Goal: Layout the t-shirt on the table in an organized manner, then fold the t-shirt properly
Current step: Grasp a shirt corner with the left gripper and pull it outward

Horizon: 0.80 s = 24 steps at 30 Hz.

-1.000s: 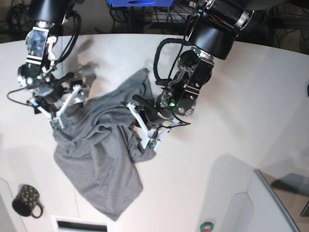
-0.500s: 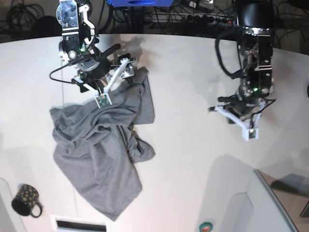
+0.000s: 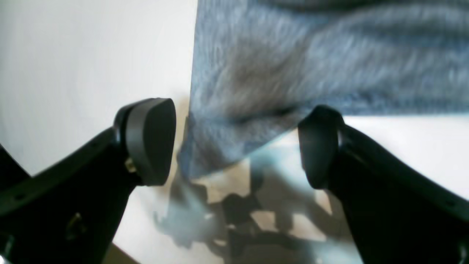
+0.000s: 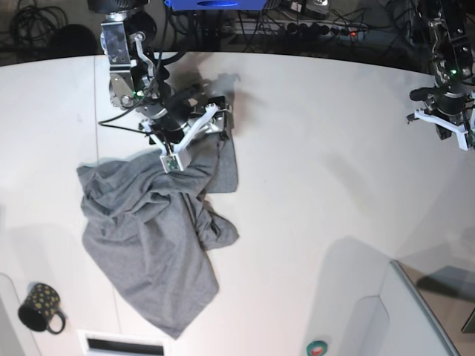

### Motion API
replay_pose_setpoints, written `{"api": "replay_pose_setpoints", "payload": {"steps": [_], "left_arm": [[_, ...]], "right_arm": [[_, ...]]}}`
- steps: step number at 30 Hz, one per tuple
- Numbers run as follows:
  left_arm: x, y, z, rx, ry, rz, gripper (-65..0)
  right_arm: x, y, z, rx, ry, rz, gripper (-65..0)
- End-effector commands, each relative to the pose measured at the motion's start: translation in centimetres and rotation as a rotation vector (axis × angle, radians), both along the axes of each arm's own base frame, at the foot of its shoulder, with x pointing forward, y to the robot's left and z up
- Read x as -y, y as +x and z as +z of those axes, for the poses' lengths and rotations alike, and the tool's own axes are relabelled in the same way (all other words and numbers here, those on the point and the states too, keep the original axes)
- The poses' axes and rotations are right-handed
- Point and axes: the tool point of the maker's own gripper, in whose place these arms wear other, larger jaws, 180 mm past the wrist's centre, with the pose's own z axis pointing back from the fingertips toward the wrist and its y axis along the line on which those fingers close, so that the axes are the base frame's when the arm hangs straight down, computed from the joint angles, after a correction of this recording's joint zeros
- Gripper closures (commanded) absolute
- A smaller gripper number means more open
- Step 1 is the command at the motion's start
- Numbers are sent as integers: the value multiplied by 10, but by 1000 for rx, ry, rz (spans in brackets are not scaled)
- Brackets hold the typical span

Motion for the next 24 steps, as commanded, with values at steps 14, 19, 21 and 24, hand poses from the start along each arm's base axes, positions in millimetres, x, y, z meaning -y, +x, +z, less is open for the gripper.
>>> {"api": "replay_pose_setpoints", "payload": {"steps": [14, 19, 21, 24], "left_arm": [[43, 26, -6, 30, -8, -146, 0], [133, 69, -18, 47, -97, -360, 0], [173, 94, -12, 79, -124, -455, 0], [234, 134, -3, 135, -185, -559, 0]], "right_arm": [[32, -48, 25, -13, -96, 26, -3], [54, -59, 39, 10, -150, 41, -3], [61, -61, 37, 9, -168, 48, -3], [69, -65, 34, 1, -188, 57, -3]]}}
